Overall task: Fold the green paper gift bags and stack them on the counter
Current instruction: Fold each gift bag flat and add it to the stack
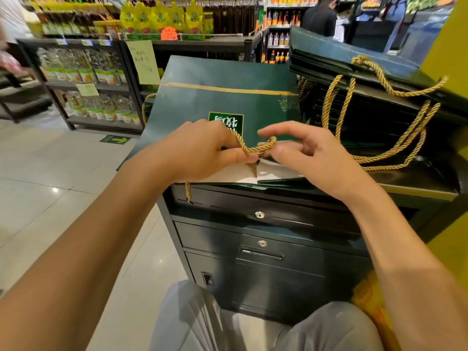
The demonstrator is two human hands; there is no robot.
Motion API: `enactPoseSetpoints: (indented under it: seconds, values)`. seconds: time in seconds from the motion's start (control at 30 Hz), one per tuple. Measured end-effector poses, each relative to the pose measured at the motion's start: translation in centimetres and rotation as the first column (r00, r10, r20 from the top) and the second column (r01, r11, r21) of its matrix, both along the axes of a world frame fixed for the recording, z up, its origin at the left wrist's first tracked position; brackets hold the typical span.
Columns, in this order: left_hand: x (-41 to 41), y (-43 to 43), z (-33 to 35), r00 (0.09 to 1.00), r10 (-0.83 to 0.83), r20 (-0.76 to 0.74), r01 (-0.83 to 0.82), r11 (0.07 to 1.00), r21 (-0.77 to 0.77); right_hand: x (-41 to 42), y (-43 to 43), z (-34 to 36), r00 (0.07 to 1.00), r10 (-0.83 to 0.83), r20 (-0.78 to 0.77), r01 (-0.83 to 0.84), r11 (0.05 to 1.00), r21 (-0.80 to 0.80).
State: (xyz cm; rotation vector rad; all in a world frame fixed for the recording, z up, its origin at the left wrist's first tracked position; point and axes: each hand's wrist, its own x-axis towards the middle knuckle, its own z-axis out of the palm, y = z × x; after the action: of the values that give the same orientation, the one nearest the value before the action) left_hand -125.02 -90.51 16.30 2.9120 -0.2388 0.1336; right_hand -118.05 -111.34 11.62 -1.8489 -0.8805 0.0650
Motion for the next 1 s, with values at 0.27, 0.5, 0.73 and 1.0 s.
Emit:
enactPoseSetpoints:
  seconds: [0.27,0.5,0.73,1.0]
  values:
    - [-0.5,-0.3,-0.5,1.000,-0.005,0.026,0.007,0.998,-0.065,-0.4,-0.1,-0.5,1.000,0.007,0.022,-0.007,1.000,0.029]
    - [-0.8,0.6,-0.3,0.998,-0.019,0.057,0.044,0.883,-0.468,0.1,-0.1,-0.7,0.999,0.038,-0.009,-0.038,0.999,0.037]
    - [-2.2,0.1,-3.7,0.926,-0.083,0.369,0.181,0.954,-0.240,0.3,-0.1,-0.8,0.999,0.053,-0.013,-0.052,0.996,0.067]
    - [-1.1,-2.4,-7.5,0.595,-0.013,0.803,0.004,1.000,0.014,0.5,-0.2,-0.9,0.997,0.065,-0.038,-0.060,0.992,0.114]
